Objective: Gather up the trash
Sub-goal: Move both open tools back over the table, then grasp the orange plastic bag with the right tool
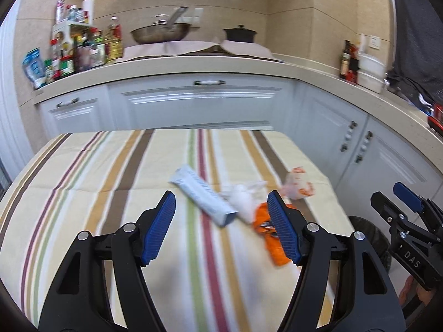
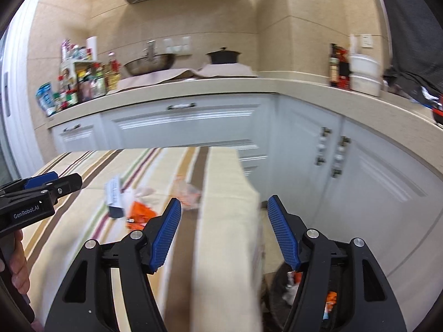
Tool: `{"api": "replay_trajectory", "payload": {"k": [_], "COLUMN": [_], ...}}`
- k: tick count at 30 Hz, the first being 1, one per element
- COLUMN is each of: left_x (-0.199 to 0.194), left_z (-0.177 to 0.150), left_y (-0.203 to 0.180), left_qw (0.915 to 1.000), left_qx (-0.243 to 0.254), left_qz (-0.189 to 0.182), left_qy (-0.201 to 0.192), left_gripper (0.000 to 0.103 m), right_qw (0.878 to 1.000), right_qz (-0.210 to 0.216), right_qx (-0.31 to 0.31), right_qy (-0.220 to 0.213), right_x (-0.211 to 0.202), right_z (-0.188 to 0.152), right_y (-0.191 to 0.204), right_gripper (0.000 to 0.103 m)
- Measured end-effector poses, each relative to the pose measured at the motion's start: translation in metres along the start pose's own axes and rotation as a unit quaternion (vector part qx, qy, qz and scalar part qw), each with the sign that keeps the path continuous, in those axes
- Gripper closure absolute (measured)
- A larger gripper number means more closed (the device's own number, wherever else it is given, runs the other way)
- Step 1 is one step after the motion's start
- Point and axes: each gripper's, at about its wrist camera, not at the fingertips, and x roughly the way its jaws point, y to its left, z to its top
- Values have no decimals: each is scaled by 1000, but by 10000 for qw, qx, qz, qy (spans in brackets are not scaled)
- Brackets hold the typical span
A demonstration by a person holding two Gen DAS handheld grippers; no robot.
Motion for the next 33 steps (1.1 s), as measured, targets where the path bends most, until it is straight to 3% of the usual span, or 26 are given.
{"api": "replay_trajectory", "payload": {"k": [14,33], "left_x": [5,20], "left_z": [-15,-26], "left_y": [82,104], "left_qw": [9966,9942], "left_qx": [-542,-791], "left_qz": [572,534], "left_qy": [227,494], "left_gripper": [36,35], "right_qw": [9957,9803], "right_qz": [586,744], "right_qx": [-360,-410], "right_qy": [614,1784], "right_x": [41,92], "right_z": [1,-14], "right_y": [62,81], "right_gripper": [36,37]}}
